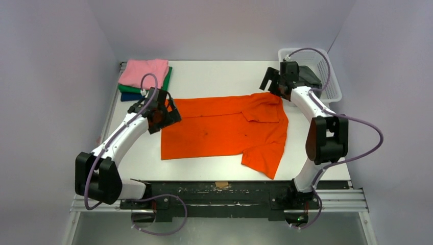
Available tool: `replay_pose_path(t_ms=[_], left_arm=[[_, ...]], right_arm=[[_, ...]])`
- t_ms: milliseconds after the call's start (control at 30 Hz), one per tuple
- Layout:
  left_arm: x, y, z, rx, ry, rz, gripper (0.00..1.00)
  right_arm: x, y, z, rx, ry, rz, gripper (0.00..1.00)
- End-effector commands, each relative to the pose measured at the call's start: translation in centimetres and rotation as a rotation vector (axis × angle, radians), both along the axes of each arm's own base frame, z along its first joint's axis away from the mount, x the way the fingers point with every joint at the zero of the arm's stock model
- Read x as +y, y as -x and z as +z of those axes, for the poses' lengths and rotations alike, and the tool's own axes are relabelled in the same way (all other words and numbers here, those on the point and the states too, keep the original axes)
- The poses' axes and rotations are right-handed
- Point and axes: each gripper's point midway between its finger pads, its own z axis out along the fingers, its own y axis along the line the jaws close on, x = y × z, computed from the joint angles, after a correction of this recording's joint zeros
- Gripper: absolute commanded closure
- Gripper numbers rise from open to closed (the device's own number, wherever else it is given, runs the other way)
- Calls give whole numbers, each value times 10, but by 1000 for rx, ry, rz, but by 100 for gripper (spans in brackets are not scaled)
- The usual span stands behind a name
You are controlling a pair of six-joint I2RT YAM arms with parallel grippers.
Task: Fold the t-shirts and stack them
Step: Fold the flattened tshirt in 1/3 of the way, then grab the side of the flattened tshirt closest away from the robot with both arms
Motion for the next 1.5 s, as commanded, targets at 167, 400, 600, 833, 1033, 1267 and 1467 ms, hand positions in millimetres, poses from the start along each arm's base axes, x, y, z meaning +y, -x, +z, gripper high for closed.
replay_pose_path(t_ms=[167, 400, 600, 833, 1033, 1267, 1467], left_arm=[[21, 86, -29, 61, 4, 116, 0], [33, 138, -71, 185, 0, 238, 4], [24, 130, -94, 183, 53, 299, 28], [26, 117, -112, 199, 34, 401, 60], [32, 115, -114, 204, -11, 443, 64], [31, 101, -111, 211, -49, 424, 70], [30, 89, -109, 200, -63, 410, 81]], right_arm=[[-7, 24, -29, 94, 47, 6, 9], [-1, 60, 0, 11, 107, -64, 9], [6, 78, 18, -79, 56, -73, 9], [6, 80, 19, -80, 56, -66, 10], [5, 81, 19, -78, 63, -67, 10], [1, 86, 26, -88, 69, -80, 10], [-2, 91, 32, -88, 77, -87, 10]])
